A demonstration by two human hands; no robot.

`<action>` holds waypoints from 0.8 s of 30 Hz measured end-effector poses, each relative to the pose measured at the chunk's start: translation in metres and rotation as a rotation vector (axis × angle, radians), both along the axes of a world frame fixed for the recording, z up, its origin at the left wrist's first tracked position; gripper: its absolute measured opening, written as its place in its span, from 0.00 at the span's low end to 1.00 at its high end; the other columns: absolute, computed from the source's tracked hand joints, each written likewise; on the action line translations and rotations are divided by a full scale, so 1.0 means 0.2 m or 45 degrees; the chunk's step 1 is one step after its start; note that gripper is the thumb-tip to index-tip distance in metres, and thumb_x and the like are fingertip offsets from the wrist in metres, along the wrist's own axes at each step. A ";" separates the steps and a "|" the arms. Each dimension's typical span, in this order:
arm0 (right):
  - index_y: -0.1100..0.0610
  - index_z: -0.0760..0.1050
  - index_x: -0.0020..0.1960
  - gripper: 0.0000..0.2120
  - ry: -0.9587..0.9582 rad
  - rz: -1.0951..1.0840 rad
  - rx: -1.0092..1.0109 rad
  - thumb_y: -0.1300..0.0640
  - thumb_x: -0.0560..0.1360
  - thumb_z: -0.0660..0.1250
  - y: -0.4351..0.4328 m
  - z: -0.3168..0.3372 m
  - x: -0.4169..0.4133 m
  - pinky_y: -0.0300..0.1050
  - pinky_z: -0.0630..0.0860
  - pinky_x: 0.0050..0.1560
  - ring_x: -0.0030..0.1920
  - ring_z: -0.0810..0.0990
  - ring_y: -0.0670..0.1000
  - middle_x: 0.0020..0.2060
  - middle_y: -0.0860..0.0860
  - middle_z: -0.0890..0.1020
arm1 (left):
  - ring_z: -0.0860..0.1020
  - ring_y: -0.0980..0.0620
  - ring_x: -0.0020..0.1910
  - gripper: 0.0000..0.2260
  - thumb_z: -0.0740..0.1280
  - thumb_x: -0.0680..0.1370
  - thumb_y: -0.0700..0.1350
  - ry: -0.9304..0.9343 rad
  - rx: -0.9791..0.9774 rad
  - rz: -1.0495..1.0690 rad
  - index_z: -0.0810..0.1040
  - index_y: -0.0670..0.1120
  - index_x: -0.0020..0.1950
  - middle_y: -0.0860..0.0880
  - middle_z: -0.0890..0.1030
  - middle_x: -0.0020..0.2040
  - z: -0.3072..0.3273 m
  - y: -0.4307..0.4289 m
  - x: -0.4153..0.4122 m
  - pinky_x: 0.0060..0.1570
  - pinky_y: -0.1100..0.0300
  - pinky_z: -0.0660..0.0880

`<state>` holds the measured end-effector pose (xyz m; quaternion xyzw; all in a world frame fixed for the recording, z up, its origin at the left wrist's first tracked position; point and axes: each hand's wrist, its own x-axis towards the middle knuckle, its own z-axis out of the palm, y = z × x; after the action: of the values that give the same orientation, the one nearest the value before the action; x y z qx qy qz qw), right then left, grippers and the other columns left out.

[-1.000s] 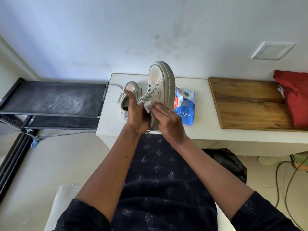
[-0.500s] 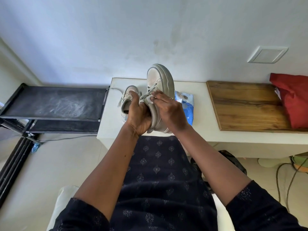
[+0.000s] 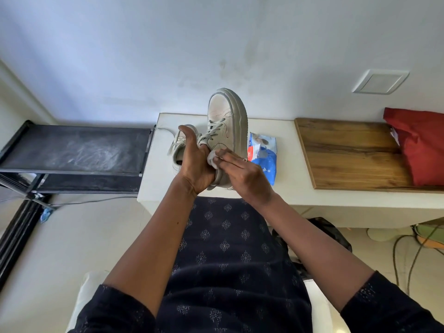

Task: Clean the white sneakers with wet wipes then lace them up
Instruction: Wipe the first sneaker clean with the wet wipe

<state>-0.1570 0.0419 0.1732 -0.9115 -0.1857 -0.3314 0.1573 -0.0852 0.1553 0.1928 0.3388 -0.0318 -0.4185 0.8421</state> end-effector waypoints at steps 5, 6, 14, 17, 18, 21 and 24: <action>0.63 0.80 0.51 0.11 0.035 -0.101 0.059 0.67 0.73 0.61 0.08 0.10 0.10 0.46 0.81 0.46 0.56 0.80 0.53 0.53 0.56 0.81 | 0.78 0.48 0.55 0.45 0.43 0.67 0.78 0.021 -0.072 0.020 0.73 0.43 0.60 0.45 0.78 0.51 0.00 0.00 -0.02 0.66 0.54 0.68; 0.64 0.80 0.51 0.13 0.043 -0.128 0.077 0.66 0.73 0.59 0.09 0.11 0.12 0.47 0.81 0.45 0.55 0.80 0.54 0.52 0.56 0.81 | 0.78 0.48 0.57 0.46 0.42 0.67 0.77 0.003 -0.049 0.011 0.73 0.43 0.62 0.45 0.79 0.53 0.00 0.01 -0.03 0.66 0.53 0.69; 0.66 0.80 0.53 0.12 -0.015 -0.079 0.139 0.71 0.70 0.67 0.07 0.05 0.10 0.44 0.77 0.53 0.56 0.80 0.55 0.52 0.58 0.82 | 0.81 0.48 0.51 0.46 0.41 0.68 0.76 -0.006 -0.028 0.034 0.75 0.41 0.59 0.44 0.82 0.48 -0.01 0.01 -0.01 0.55 0.56 0.77; 0.66 0.80 0.52 0.11 -0.016 0.007 0.107 0.70 0.72 0.64 0.04 -0.02 0.03 0.44 0.76 0.55 0.56 0.80 0.55 0.53 0.59 0.81 | 0.80 0.49 0.41 0.46 0.41 0.68 0.78 0.017 -0.049 0.055 0.74 0.41 0.59 0.45 0.79 0.44 0.00 0.03 0.03 0.40 0.59 0.78; 0.65 0.80 0.52 0.12 -0.009 0.025 0.086 0.71 0.72 0.64 0.03 -0.04 0.01 0.44 0.77 0.55 0.56 0.80 0.55 0.54 0.59 0.81 | 0.80 0.49 0.40 0.47 0.40 0.67 0.78 0.010 -0.053 0.048 0.74 0.42 0.60 0.44 0.80 0.45 0.00 0.03 0.04 0.38 0.59 0.78; 0.67 0.80 0.52 0.12 -0.033 0.119 0.036 0.73 0.73 0.61 0.00 -0.07 -0.03 0.44 0.76 0.55 0.56 0.80 0.56 0.53 0.59 0.82 | 0.81 0.45 0.48 0.48 0.38 0.67 0.77 -0.018 -0.029 0.065 0.73 0.43 0.65 0.42 0.82 0.51 -0.01 0.05 0.05 0.50 0.56 0.79; 0.68 0.80 0.51 0.15 -0.086 0.176 -0.059 0.69 0.79 0.54 -0.02 -0.06 0.00 0.47 0.78 0.54 0.55 0.80 0.57 0.52 0.60 0.82 | 0.79 0.44 0.52 0.48 0.39 0.68 0.77 -0.009 -0.013 0.076 0.71 0.43 0.66 0.42 0.80 0.54 -0.03 0.05 0.04 0.54 0.54 0.76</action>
<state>-0.1561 0.0386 0.1615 -0.8884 -0.2609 -0.3458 0.1522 -0.0773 0.1658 0.1877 0.3367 -0.0269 -0.3918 0.8558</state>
